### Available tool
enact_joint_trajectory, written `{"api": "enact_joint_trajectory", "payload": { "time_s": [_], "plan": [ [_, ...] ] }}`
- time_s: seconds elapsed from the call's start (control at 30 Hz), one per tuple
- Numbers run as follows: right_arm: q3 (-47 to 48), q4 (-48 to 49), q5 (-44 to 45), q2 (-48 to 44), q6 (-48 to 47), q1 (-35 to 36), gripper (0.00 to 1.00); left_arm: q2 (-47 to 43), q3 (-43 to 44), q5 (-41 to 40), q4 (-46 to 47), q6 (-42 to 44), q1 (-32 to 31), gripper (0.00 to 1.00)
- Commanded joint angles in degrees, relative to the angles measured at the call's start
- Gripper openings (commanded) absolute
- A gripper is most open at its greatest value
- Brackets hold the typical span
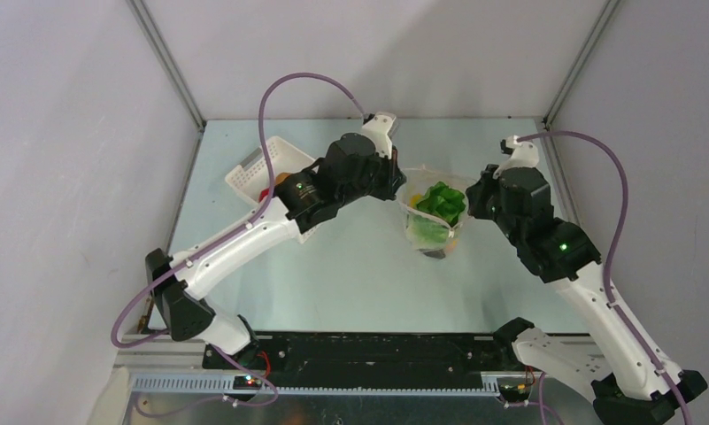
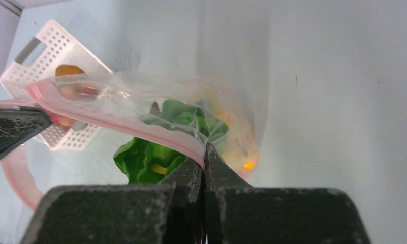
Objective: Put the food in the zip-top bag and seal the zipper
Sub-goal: Adjust the zipper food storage bag at the center of the board, then pick up the fake fruit from the bin.
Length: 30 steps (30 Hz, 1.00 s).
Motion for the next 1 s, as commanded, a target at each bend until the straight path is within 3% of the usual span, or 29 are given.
{"api": "enact_joint_trajectory", "payload": {
  "time_s": [0.0, 0.33, 0.4, 0.47, 0.5, 0.53, 0.57, 0.6, 0.67, 0.97],
  "plan": [
    [5.7, 0.3, 4.4, -1.1, -2.9, -0.6, 0.00, 0.4, 4.4, 1.1, 3.5, 1.4, 1.3, 0.00],
    [9.0, -5.0, 5.5, 1.0, -7.4, -0.8, 0.00, 6.8, 9.5, 9.8, 2.8, 1.5, 3.3, 0.03],
    [9.1, -5.5, 4.7, 2.1, -7.4, -0.8, 0.00, 7.3, 9.4, 10.8, 2.4, 1.5, 3.7, 0.18],
    [9.0, -5.7, 3.7, 3.4, -7.0, -0.8, 0.00, 7.0, 8.8, 11.4, 2.3, 1.2, 4.3, 0.42],
    [9.0, -5.8, 3.5, 4.3, -6.8, -0.9, 0.00, 6.7, 7.8, 11.8, 2.5, 1.0, 4.7, 0.49],
    [8.9, -5.9, 2.8, 4.7, -5.8, -0.9, 0.00, 5.9, 7.2, 12.2, 3.0, 0.8, 5.1, 0.66],
    [8.8, -5.9, 1.8, 5.5, -4.7, -0.9, 0.00, 5.5, 5.9, 12.4, 3.7, 0.7, 5.3, 0.75],
    [8.8, -5.6, 1.2, 5.8, -4.3, -1.0, 0.00, 4.4, 5.2, 12.9, 4.0, 0.6, 5.8, 0.92],
    [8.4, -4.6, -1.1, 6.8, -3.2, -1.0, 0.00, 2.4, 3.4, 13.2, 4.6, 0.7, 6.5, 0.99],
    [8.3, -0.6, -7.1, 11.0, 0.5, -0.8, 0.00, -7.0, -7.3, 0.9, 1.4, -1.6, 14.0, 1.00]
  ]
}}
